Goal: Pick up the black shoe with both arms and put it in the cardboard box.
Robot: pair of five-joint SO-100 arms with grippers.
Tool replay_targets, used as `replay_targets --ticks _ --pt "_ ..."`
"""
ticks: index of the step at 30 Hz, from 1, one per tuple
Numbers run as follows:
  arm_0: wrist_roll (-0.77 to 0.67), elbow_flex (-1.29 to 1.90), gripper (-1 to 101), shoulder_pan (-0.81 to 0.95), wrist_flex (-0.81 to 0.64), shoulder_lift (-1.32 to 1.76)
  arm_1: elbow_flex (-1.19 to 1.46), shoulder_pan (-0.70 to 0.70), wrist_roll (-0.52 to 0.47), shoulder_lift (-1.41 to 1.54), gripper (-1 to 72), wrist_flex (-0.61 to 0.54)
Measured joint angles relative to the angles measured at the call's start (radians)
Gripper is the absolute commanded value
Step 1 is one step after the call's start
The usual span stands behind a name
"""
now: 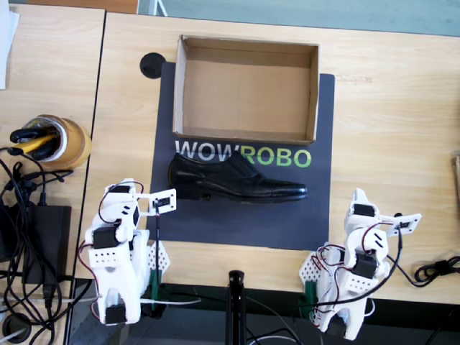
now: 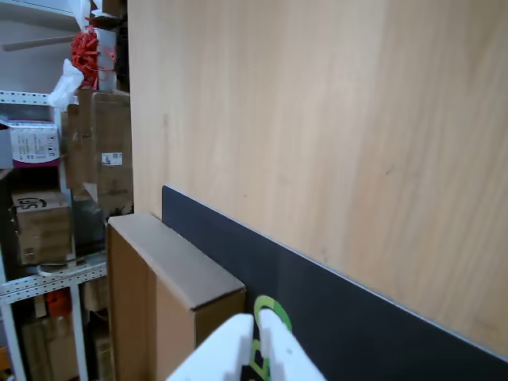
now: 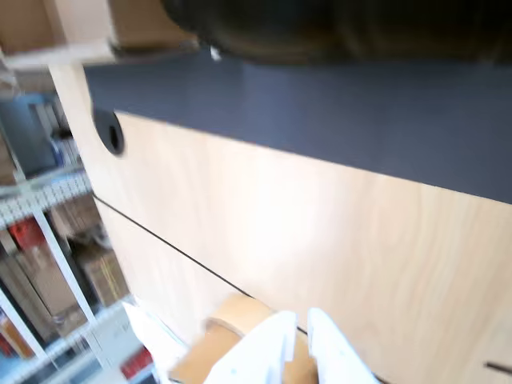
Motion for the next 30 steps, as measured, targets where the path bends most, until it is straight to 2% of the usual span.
replay_targets --ticks 8,15,22,30 --pt "-0.035 -0.316 0 0.118 0.158 -0.21 -0.299 -0.092 0.005 -0.258 -0.2 0.11" --pt "-0.035 -0.511 0 0.17 0.29 -0.351 -0.548 -0.227 0.023 -0.454 -0.2 0.262" --pt "-0.028 -0.627 0 0.287 0.388 -0.448 -0.669 -0.376 0.054 -0.609 -0.2 0.374" --pt "0.003 -0.672 0 0.374 0.442 -0.537 -0.727 -0.495 0.074 -0.69 -0.2 0.422"
